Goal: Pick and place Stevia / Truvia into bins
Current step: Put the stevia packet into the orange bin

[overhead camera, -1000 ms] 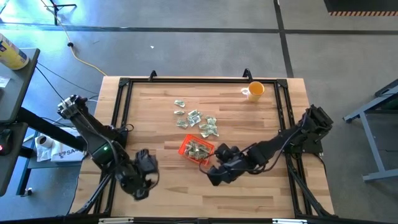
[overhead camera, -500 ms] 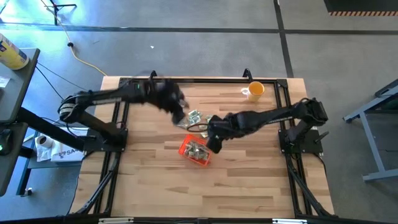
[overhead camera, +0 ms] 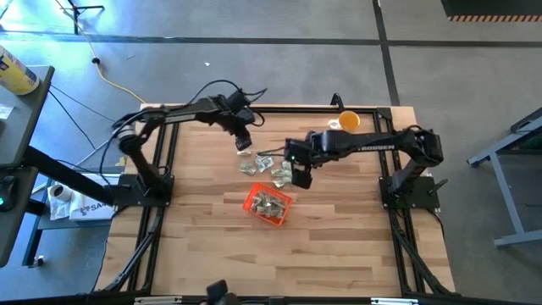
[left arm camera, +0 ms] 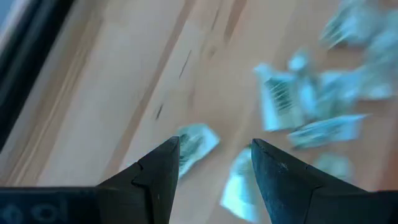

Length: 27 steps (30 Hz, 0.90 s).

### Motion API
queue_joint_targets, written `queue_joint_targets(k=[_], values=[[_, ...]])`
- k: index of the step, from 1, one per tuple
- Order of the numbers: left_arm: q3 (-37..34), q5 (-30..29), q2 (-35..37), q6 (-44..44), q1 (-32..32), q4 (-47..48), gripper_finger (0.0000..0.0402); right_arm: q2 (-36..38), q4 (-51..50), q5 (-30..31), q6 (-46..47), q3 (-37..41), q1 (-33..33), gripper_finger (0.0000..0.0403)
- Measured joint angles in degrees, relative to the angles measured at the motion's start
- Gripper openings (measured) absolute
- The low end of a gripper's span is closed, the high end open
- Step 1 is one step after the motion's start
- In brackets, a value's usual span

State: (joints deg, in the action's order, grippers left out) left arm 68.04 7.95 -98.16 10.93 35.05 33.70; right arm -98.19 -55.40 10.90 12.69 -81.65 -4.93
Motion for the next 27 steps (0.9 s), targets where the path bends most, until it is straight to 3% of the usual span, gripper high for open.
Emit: queue_joint_targets(k=[3, 6, 19, 23, 27], values=[[2.12, -5.96, -4.35, 3.25, -0.09, 2.82, 0.0232, 0.0, 0.03, -1.41, -2.29, 0.0, -1.79, 0.0316], [4.31, -8.18, -7.97, 7.12, 0.17, 4.33, 0.0232, 0.0, 0.38, -2.17, -4.94, 0.0, -3.16, 0.0316], [9.37, -1.51, -16.86, 14.23, 3.37, 9.54, 0.0227, 0.0, 0.9, -3.28, -10.03, 0.0, -7.29, 0.0316], [9.48, -2.17, -17.34, 14.48, 3.23, 10.18, 0.0177, 0.0, 0.88, -3.25, -10.21, 0.0, -8.22, 0.0316], [10.19, -2.25, -17.53, 11.78, 3.27, 11.74, 0.008, 0.0, 0.88, -3.24, -10.21, 0.0, -8.7, 0.0316]])
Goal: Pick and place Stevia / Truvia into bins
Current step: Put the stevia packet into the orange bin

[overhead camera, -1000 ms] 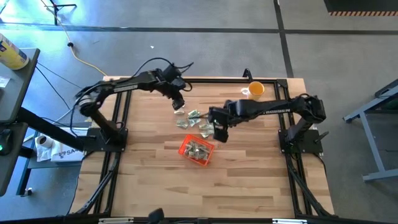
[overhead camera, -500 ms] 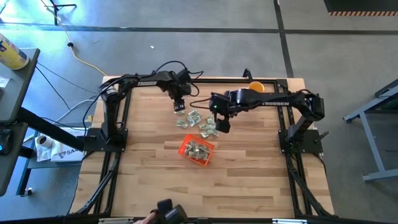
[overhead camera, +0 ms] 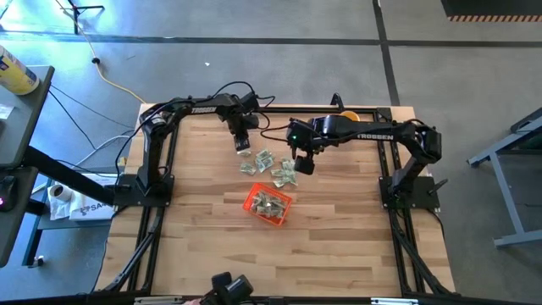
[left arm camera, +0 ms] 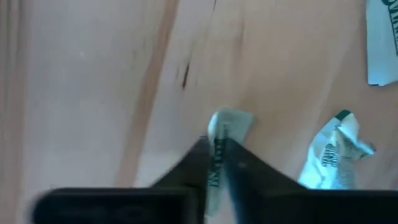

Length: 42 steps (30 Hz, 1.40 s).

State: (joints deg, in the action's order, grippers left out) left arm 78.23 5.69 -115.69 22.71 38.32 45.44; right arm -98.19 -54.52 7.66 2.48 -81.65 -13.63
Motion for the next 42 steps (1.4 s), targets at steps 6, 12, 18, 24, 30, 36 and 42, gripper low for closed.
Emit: queue_joint_targets(k=[6, 12, 18, 24, 30, 36, 42], values=[[7.47, 8.44, 0.79, -7.99, -0.56, 10.99, 0.0035, 0.0, -0.12, 0.04, -0.01, 0.0, -0.02, 0.0316], [12.51, 22.27, 9.56, -9.06, -7.84, 15.03, 0.0021, 0.17, -3.75, -0.57, -1.64, 0.02, 0.0, 0.0316], [9.86, 24.3, 11.38, -8.65, -20.1, 16.13, 0.0036, 1.61, -5.05, -0.18, -3.51, 0.07, 0.03, 0.0316], [0.38, 26.94, 10.51, -14.59, -29.88, 4.38, 0.0077, 2.27, -5.23, -1.18, -4.68, 0.08, -0.1, 0.0316], [-4.11, 24.26, 10.51, -25.82, -32.46, -2.06, 0.0116, 2.38, -5.57, -1.45, -6.03, 0.07, -0.2, 0.0316], [-2.96, 17.08, 16.61, -30.64, -33.14, 7.47, 0.0177, 2.36, -0.68, -2.23, -8.65, 0.42, -0.13, 0.0316], [-8.95, -1.51, 34.13, -37.89, -33.53, 5.2, 0.0194, 2.36, 16.9, -5.26, -8.72, 7.99, -0.17, 0.0316]])
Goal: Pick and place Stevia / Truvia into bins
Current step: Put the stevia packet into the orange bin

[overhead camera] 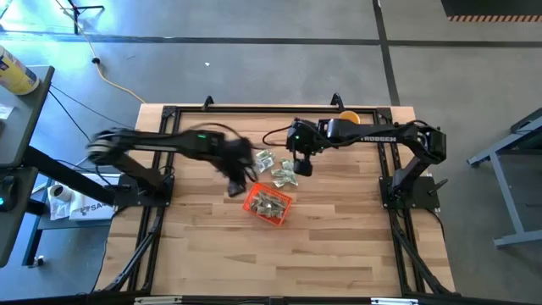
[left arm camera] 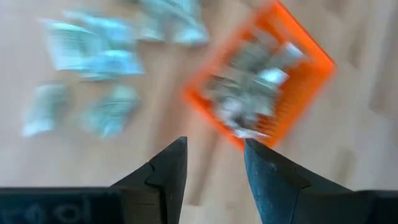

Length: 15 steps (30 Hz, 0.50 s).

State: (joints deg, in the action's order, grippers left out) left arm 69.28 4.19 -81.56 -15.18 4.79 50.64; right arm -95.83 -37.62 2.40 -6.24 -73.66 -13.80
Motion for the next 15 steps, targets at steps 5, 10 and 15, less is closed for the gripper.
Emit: queue_joint_targets(k=[5, 10, 15], values=[[-9.66, -11.59, 14.69, -6.93, 0.12, -1.95, 0.0185, -1.79, 21.4, -4.12, 0.28, 6.93, -0.06, 0.0316], [-19.09, -11.8, 24.14, -14.03, 0.08, -5.4, 0.0183, -8.82, 22.42, -3.49, 0.42, 5.92, -1.74, 0.0316], [-23.42, -12.69, 27.16, -16.19, 0.09, -7.85, 0.0183, -15.27, 20.3, -4.61, 7.23, 3.82, -4.7, 0.0316]])
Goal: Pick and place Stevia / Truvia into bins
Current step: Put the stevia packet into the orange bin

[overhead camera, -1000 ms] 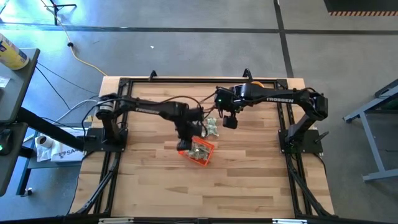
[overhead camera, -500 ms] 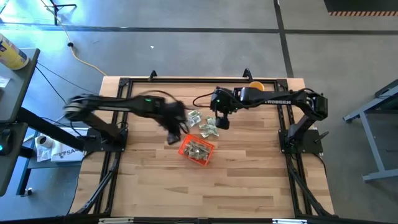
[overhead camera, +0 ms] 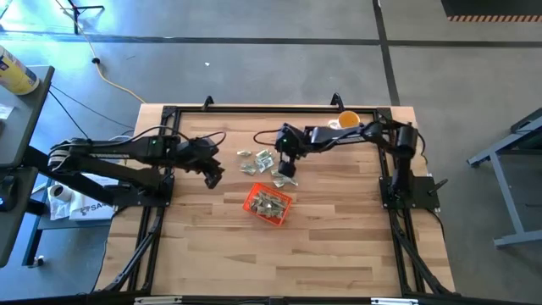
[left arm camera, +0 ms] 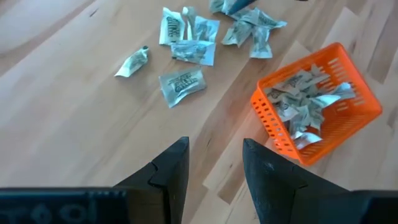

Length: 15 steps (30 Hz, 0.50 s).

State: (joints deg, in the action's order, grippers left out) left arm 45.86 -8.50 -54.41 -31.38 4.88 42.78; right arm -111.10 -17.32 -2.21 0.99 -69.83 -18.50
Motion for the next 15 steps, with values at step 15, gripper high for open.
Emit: queue_joint_targets(k=[15], values=[[-0.76, -4.68, -0.6, 3.06, 0.0, 0.14, 0.0184, -4.75, -2.04, 4.0, 4.43, -1.17, -1.09, 0.0181]])
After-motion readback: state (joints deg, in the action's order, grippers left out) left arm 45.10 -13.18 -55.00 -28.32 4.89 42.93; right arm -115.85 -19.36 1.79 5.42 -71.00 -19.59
